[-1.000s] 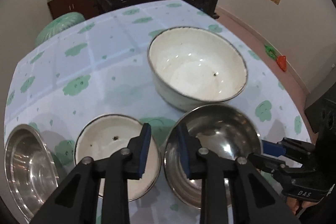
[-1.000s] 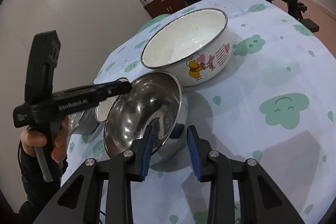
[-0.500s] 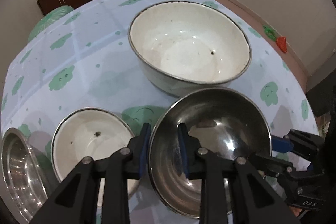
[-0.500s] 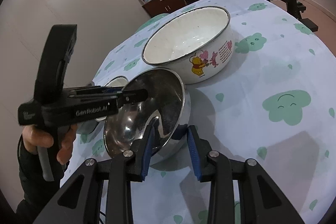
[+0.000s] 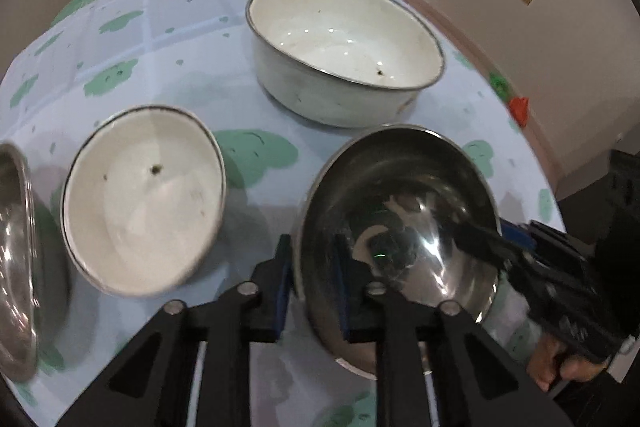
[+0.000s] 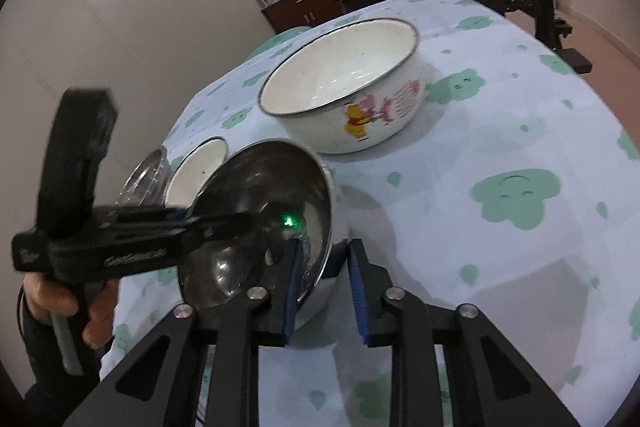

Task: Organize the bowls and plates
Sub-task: 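Close the left and right tools on the small steel bowl rim, then lift the small steel bowl and carry it over the white enamel bowl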

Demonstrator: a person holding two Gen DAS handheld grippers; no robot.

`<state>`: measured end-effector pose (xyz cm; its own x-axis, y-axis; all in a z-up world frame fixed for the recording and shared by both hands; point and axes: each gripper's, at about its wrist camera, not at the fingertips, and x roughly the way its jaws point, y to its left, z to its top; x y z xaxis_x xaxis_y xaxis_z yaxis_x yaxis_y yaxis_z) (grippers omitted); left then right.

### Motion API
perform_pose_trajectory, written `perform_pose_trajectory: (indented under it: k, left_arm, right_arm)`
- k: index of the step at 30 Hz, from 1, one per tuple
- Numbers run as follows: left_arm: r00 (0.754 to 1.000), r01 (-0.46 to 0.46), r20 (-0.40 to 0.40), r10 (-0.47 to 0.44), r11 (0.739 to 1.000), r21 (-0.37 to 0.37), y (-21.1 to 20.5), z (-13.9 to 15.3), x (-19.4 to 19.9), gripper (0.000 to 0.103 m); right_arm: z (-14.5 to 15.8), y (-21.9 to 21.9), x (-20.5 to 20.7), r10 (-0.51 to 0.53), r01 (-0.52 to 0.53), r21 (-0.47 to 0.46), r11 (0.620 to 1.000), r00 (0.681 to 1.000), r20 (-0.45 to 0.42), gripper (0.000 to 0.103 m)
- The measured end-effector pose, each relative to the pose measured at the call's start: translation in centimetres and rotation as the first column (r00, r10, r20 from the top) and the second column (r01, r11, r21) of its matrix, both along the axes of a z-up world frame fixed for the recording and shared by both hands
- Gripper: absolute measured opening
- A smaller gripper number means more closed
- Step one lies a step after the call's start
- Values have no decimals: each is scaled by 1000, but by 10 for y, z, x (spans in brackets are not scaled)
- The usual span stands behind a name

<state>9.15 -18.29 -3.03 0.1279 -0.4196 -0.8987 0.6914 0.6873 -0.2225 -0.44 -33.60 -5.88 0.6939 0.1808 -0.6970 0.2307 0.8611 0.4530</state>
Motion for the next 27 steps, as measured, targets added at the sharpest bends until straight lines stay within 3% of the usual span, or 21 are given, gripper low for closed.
perform_pose_trajectory:
  k: [6, 11, 18, 21, 27]
  left_arm:
    - [992, -125, 1, 125, 991, -56, 8, -8, -10, 12]
    - [967, -234, 75, 242, 967, -99, 17, -2, -14, 12]
    - [954, -250, 146, 262, 964, -95, 17, -4, -25, 9]
    - [954, -256, 136, 268, 962, -99, 19, -4, -24, 9]
    - [962, -227, 126, 244, 965, -132, 19, 11, -26, 9]
  right_arm:
    - [-4, -7, -3, -23, 23, 17, 1000, 1000, 10, 18]
    - [-7, -4, -2, -27, 26, 17, 1000, 999, 18, 18]
    - [-8, -2, 1, -25, 24, 35, 999, 999, 29, 19]
    - [-5, 3, 4, -3, 3, -16, 1000, 1000, 12, 19]
    - [6, -1, -4, -13, 14, -16, 1000, 999, 41, 16]
